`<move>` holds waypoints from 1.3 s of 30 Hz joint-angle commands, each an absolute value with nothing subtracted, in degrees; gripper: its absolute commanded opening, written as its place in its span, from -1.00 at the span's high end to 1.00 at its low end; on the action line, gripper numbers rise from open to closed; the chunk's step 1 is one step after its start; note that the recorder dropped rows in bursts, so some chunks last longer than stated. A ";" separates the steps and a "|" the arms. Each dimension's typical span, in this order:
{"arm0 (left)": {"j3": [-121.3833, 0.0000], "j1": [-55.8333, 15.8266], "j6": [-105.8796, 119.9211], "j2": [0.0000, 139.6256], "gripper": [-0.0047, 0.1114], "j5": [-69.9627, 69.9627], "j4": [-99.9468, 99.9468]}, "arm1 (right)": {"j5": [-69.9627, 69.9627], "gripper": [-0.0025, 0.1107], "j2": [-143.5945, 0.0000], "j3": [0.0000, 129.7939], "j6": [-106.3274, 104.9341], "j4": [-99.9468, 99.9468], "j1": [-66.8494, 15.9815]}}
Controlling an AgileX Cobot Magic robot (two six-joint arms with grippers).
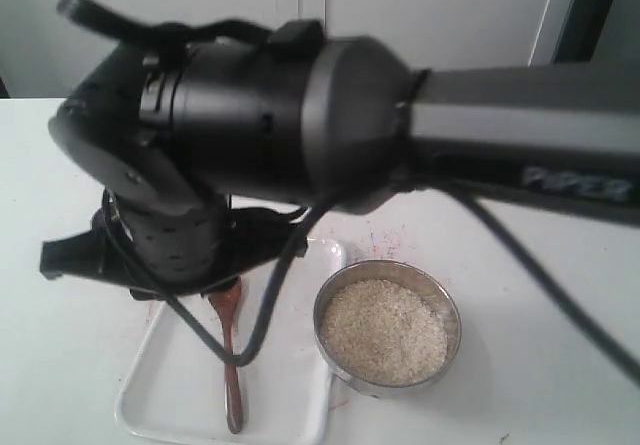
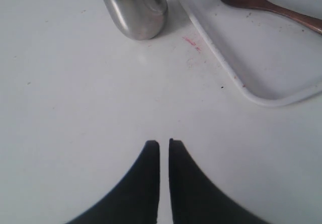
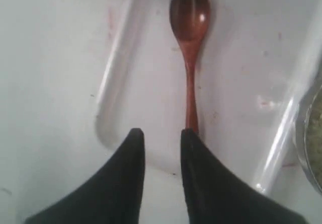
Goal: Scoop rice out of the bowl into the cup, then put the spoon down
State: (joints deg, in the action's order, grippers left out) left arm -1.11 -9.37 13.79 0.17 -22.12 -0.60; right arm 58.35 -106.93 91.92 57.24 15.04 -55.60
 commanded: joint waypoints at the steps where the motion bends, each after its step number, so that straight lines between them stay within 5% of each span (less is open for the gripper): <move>1: -0.58 -9.38 13.47 0.00 0.67 -24.00 -0.51 | 54.59 0.51 -100.67 91.88 53.88 15.45 -55.41; 15: -0.58 -9.38 13.47 0.00 0.67 -24.00 -0.51 | 49.04 0.51 -84.70 91.88 44.72 15.45 -55.51; 39: -0.58 -9.38 13.47 0.00 0.67 -24.00 -0.51 | 46.32 0.96 -65.87 89.83 25.43 15.46 -66.98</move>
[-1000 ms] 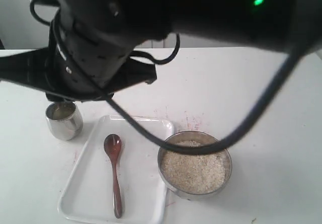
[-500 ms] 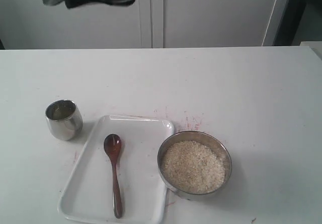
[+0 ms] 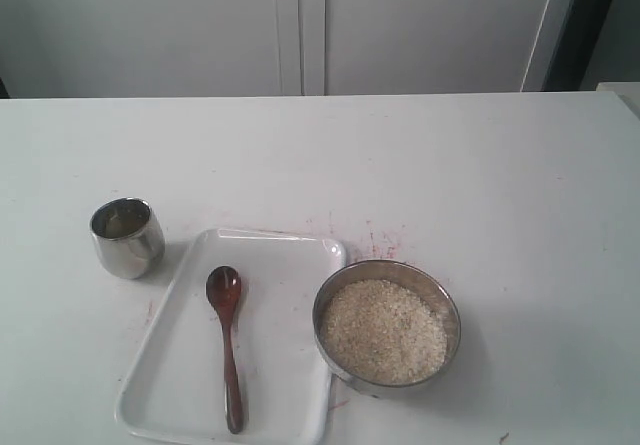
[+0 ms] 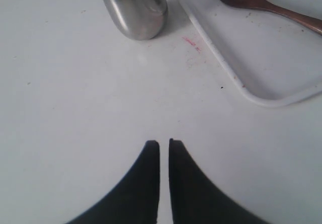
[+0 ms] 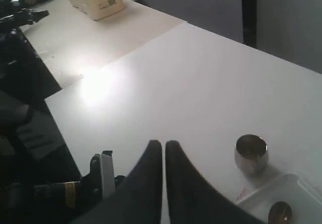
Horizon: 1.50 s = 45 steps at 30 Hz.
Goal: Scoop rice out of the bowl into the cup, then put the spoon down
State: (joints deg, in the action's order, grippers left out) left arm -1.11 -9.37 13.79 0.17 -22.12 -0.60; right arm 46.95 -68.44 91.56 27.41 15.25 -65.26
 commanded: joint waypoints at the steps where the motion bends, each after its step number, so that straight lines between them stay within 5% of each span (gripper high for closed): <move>1: -0.58 -9.38 13.47 0.00 0.67 -24.00 -0.51 | 45.99 0.96 -65.04 88.95 25.43 15.46 -67.36; 32: -0.58 -9.38 13.47 0.00 0.67 -24.00 -0.51 | 17.54 0.96 -31.66 45.12 19.09 15.34 -69.12; 45: -0.58 -9.38 13.47 0.00 0.67 -24.00 -0.51 | -4.56 0.96 -21.48 22.04 15.18 15.34 -69.12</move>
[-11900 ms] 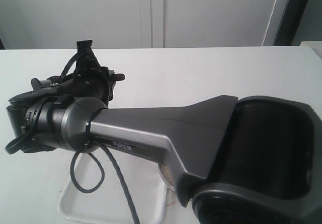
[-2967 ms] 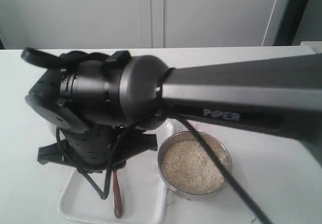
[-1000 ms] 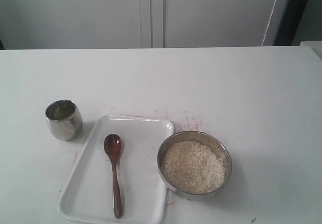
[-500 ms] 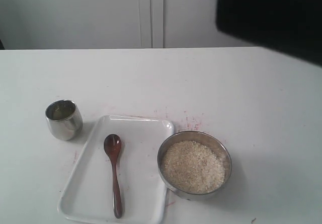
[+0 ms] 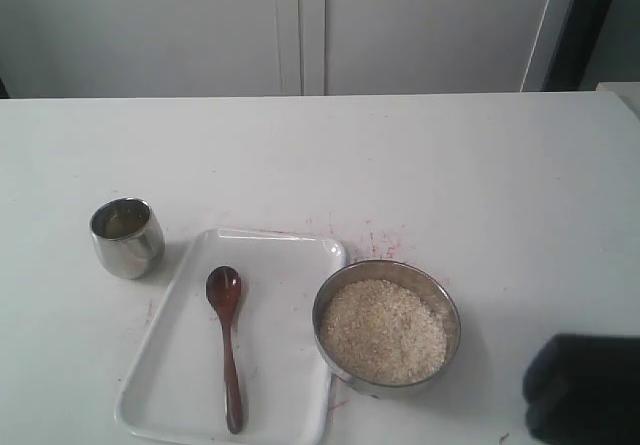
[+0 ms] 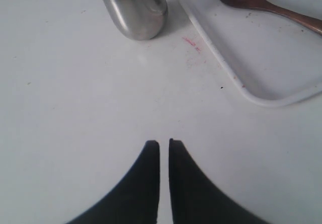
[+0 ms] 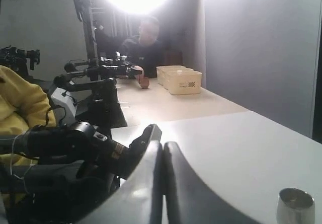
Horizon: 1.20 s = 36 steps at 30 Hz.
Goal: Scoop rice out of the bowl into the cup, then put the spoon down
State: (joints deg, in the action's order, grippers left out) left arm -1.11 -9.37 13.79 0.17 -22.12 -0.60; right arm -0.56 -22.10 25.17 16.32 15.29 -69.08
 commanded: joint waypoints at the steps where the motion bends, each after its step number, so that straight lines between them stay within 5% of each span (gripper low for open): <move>1: -0.58 -9.38 13.47 0.00 0.67 -24.00 -0.51 | -4.33 0.96 -21.48 21.29 15.18 15.34 -69.12; 36: -0.58 -9.38 13.47 0.00 0.67 -24.00 -0.51 | -12.00 0.96 -21.48 1.32 13.36 12.07 -69.12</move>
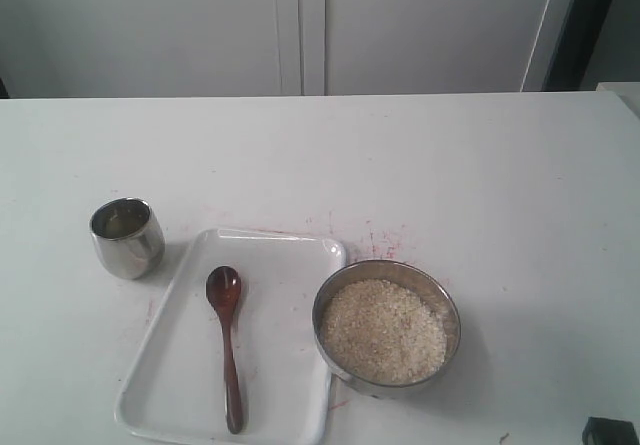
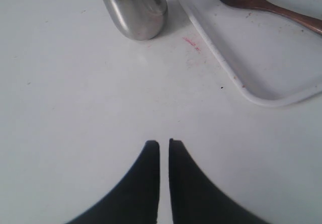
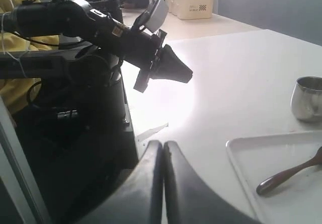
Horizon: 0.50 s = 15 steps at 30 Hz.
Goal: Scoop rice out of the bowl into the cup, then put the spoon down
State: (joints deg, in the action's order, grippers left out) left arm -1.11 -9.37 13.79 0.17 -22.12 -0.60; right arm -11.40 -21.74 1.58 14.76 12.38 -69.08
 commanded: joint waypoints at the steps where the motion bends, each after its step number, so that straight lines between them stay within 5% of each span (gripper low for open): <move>1: -0.58 -9.38 13.47 0.00 0.67 -24.00 -0.51 | -11.87 0.96 -21.48 1.32 13.07 11.80 -69.12; 15: -0.58 -9.38 13.47 0.00 0.67 -24.00 -0.51 | 1.67 0.96 -6.72 1.32 7.64 5.52 -69.12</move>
State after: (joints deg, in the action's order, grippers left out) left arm -1.11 -9.37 13.79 0.17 -22.12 -0.60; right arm -2.44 -10.32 1.58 8.32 6.02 -69.08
